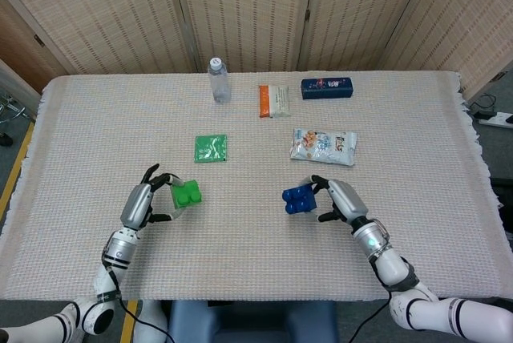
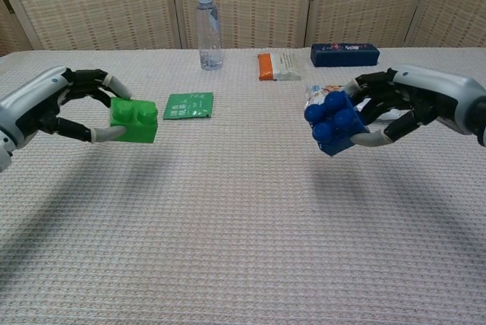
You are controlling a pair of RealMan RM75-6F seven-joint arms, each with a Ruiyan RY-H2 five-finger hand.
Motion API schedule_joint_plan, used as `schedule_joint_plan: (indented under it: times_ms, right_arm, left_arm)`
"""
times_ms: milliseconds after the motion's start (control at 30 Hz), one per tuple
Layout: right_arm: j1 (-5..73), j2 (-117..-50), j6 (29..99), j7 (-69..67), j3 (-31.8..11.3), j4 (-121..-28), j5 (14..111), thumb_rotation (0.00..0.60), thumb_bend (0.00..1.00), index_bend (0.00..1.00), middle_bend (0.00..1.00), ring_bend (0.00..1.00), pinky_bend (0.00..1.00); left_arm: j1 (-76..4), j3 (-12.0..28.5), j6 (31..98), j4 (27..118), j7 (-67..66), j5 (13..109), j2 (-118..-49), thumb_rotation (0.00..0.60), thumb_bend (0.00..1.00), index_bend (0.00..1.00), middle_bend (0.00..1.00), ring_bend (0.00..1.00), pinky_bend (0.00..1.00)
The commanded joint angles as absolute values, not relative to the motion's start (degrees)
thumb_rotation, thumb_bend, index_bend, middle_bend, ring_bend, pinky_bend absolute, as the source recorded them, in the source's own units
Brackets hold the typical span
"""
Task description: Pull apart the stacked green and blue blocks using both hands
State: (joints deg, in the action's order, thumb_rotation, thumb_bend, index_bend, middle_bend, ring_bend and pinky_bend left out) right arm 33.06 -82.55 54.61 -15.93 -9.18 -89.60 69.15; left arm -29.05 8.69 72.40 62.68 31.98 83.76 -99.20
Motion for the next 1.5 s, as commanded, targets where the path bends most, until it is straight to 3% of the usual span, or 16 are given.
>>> schedule_joint_plan:
  times_ms: [33, 500, 600, 667, 767, 833, 900, 1000, 1200, 1367, 1500]
  right_arm:
    - [32.61, -81.57, 54.61, -12.55, -8.46, -88.62, 68.04, 0.6, 0.36, 0.84, 0.37, 0.37, 0.27]
    - [33.32, -83.03, 51.51, -6.82, -8.35, -85.12, 64.52, 0.6, 0.36, 0.84, 0.33, 0.32, 0.27]
    - [34.0, -82.27, 49.38, -7.49, -7.89, -85.5, 65.91, 0.6, 0.36, 0.77, 0.27, 0.27, 0.25]
    - [34.54, -81.25, 47.62, -8.23, -7.56, -85.94, 66.94, 0.6, 0.36, 0.63, 0.19, 0.2, 0.22]
    - [35.25, -79.74, 45.28, -9.26, -7.39, -86.58, 67.56, 0.6, 0.36, 0.32, 0.03, 0.06, 0.11]
    - [35.47, -79.43, 44.57, -9.33, -7.34, -86.54, 67.46, 0.6, 0.36, 0.14, 0.0, 0.01, 0.05]
    - [35.68, -79.12, 44.32, -8.74, -7.28, -86.53, 67.38, 0.6, 0.36, 0.04, 0.0, 0.0, 0.02]
    - [35.92, -78.13, 44.33, -7.37, -7.19, -87.52, 67.42, 0.6, 0.36, 0.0, 0.0, 0.0, 0.0]
    - [36.49, -74.61, 43.36, -6.18, -7.24, -90.88, 67.31, 0.6, 0.36, 0.0, 0.0, 0.0, 0.0]
    - [35.74, -71.24, 44.86, -7.22, -7.5, -94.17, 69.4, 0.6, 0.36, 0.0, 0.0, 0.0, 0.0]
    - [33.68, -66.86, 49.3, -5.34, -6.21, -97.85, 74.41, 0.6, 0.36, 0.0, 0.0, 0.0, 0.0]
  left_arm:
    - [-28.54, 8.33, 72.6, 58.91, 33.21, 83.46, -100.3, 0.6, 0.42, 0.82, 0.93, 0.45, 0.07]
    - [-28.49, 6.56, 72.35, 48.67, 35.37, 84.89, -101.64, 0.6, 0.42, 0.82, 0.93, 0.44, 0.07]
    - [-28.47, 6.24, 72.54, 47.9, 36.21, 85.27, -101.72, 0.6, 0.43, 0.79, 0.92, 0.42, 0.03]
    - [-28.57, 5.74, 71.98, 47.87, 36.85, 85.61, -101.43, 0.6, 0.44, 0.73, 0.83, 0.35, 0.01]
    - [-29.25, 4.62, 68.26, 49.45, 37.38, 85.54, -100.06, 0.6, 0.41, 0.54, 0.55, 0.18, 0.0]
    - [-29.89, 3.98, 66.17, 50.92, 36.39, 85.69, -98.93, 0.6, 0.39, 0.43, 0.4, 0.08, 0.0]
    - [-30.36, 3.44, 65.23, 52.08, 34.91, 86.14, -97.97, 0.6, 0.35, 0.34, 0.28, 0.02, 0.0]
    - [-30.7, 3.52, 64.38, 53.58, 31.86, 85.77, -96.91, 0.6, 0.26, 0.19, 0.12, 0.0, 0.0]
    - [-30.86, 5.79, 62.29, 58.94, 28.48, 82.08, -95.49, 0.6, 0.19, 0.06, 0.02, 0.0, 0.0]
    - [-31.09, 6.63, 63.49, 61.84, 24.19, 82.04, -93.53, 0.6, 0.19, 0.04, 0.0, 0.0, 0.0]
    - [-31.15, 5.64, 63.75, 67.36, 21.77, 83.94, -87.41, 0.6, 0.19, 0.04, 0.0, 0.0, 0.0]
